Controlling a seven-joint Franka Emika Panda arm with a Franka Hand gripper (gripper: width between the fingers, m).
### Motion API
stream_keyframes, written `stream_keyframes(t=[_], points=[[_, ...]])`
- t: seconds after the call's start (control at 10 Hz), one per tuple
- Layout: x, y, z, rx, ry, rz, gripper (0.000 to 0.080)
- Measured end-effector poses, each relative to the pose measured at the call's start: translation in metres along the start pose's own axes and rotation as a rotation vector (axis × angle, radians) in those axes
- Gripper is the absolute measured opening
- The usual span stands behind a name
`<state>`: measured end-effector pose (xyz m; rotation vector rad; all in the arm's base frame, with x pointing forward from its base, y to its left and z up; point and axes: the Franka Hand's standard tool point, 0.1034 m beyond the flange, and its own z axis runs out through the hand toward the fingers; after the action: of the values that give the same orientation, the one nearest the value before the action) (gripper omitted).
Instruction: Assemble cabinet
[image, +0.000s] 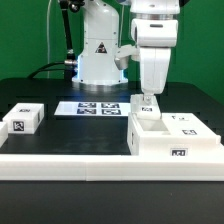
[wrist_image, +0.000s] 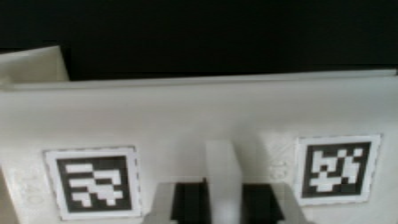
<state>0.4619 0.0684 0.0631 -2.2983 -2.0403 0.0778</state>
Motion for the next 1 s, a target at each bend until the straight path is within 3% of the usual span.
stream_keyframes(t=[0.5, 0.7, 1.0], points=[[0.001, 0.018, 0.001, -0.012, 0.012, -0.018, 0.0069], [0.002, 0.026, 0.001, -0.057, 0.028, -0.112, 0.0069], [0.002, 0.025, 0.001, -0.066, 0.031, -0.111, 0.0069]])
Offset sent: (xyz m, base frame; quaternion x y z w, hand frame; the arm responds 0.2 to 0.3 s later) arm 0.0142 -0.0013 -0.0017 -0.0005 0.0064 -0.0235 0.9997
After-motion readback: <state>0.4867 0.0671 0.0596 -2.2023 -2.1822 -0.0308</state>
